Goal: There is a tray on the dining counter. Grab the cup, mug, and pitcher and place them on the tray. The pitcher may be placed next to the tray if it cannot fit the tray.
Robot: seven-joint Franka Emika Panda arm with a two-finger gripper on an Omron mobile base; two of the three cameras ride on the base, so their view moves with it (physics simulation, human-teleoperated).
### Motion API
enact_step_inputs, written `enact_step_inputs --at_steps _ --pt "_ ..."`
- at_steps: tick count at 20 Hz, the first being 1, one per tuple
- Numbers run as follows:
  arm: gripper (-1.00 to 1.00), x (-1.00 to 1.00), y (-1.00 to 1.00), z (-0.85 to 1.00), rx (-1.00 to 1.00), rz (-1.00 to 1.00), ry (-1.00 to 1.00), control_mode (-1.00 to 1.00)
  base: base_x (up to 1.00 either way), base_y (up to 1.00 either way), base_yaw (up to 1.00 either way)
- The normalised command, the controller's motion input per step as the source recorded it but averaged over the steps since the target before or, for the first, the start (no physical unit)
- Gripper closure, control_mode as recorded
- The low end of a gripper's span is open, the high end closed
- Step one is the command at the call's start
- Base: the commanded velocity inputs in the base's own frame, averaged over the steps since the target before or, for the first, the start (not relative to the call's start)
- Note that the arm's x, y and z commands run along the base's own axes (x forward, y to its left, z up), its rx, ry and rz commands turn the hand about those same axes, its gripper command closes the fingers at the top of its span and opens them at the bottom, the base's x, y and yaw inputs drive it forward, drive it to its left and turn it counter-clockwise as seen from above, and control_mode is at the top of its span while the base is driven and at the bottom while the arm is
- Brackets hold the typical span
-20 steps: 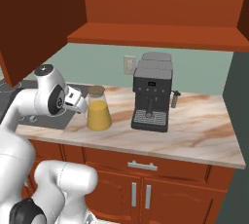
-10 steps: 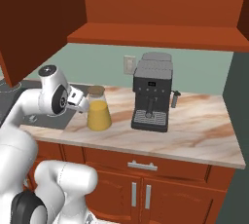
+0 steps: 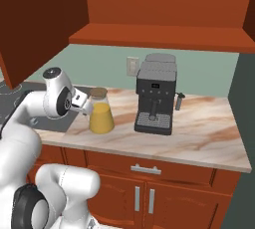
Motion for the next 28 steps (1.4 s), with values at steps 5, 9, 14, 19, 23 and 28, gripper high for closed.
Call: enact_step_inputs --at_steps 5,9,14,19,23,28 --pt "-1.00 0.21 0.02 -0.14 0.00 -0.12 0.00 -1.00 0.00 0.00 0.00" --pt "-1.00 0.21 0.00 -0.10 0.00 -0.12 0.00 -1.00 0.00 0.00 0.00" --pt "-1.00 0.26 0.00 0.00 0.00 -0.04 0.00 -1.00 0.00 0.00 0.00" --pt "-1.00 0.33 0.00 -0.02 0.00 0.00 0.00 -1.00 0.00 0.00 0.00" --pt "-1.00 0.27 0.00 -0.07 0.00 0.00 0.00 -1.00 0.00 0.00 0.00" --pt "-1.00 0.20 0.00 -0.07 0.00 0.00 0.00 -1.00 0.00 0.00 0.00"
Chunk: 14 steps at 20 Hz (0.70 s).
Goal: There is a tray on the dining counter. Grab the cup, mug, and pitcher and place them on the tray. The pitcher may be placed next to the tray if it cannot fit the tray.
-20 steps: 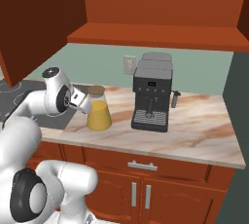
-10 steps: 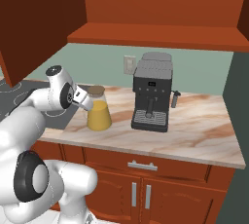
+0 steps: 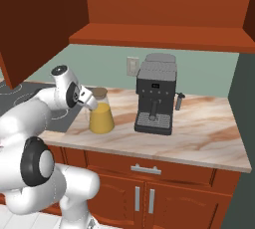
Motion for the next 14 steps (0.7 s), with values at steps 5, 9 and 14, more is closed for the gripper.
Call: enact_step_inputs --at_steps 5,9,14 --pt "-1.00 0.12 0.00 -0.13 0.00 0.00 0.00 -1.00 0.00 0.00 0.00" --pt "-1.00 0.10 0.00 -0.21 0.00 0.00 0.00 -1.00 0.00 0.00 0.00" --pt "-1.00 0.12 0.00 -0.14 0.00 0.00 0.00 -1.00 0.00 0.00 0.00"
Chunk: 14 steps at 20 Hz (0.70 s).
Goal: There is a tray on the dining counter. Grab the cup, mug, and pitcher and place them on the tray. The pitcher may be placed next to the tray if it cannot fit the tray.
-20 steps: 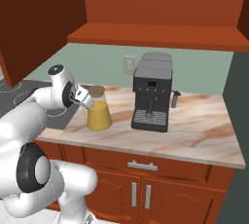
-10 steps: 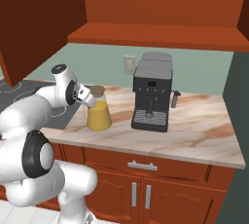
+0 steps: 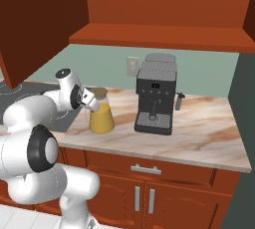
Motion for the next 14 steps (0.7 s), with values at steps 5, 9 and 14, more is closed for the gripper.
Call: enact_step_inputs --at_steps 5,9,14 --pt "-1.00 0.19 0.00 -0.08 0.00 0.00 0.00 -1.00 0.00 0.00 0.00" --pt "-1.00 0.24 0.00 -0.06 0.00 0.00 0.00 -1.00 0.00 0.00 0.00" --pt "-1.00 0.21 0.00 -0.10 0.00 0.00 0.00 -1.00 0.00 0.00 0.00"
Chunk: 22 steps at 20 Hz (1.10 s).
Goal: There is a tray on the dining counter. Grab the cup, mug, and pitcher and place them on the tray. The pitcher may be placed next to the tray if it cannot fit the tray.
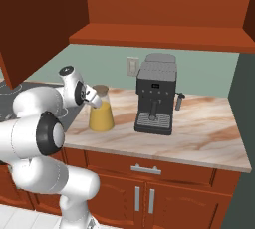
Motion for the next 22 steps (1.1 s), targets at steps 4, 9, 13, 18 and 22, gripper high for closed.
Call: enact_step_inputs --at_steps 4,9,13,18,22 --pt "-1.00 0.15 0.00 -0.10 0.00 0.00 0.00 -1.00 0.00 0.00 0.00" --pt "-1.00 0.00 0.00 0.00 0.00 0.00 0.00 -1.00 0.00 0.00 0.00" --pt "-1.00 0.00 0.00 0.00 0.00 0.00 0.00 -1.00 0.00 0.00 0.00" --pt "-1.00 0.00 0.00 0.00 0.00 0.00 0.00 -1.00 0.00 0.00 0.00" --pt "1.00 0.00 0.00 0.00 0.00 0.00 0.00 -1.00 0.00 0.00 0.00"
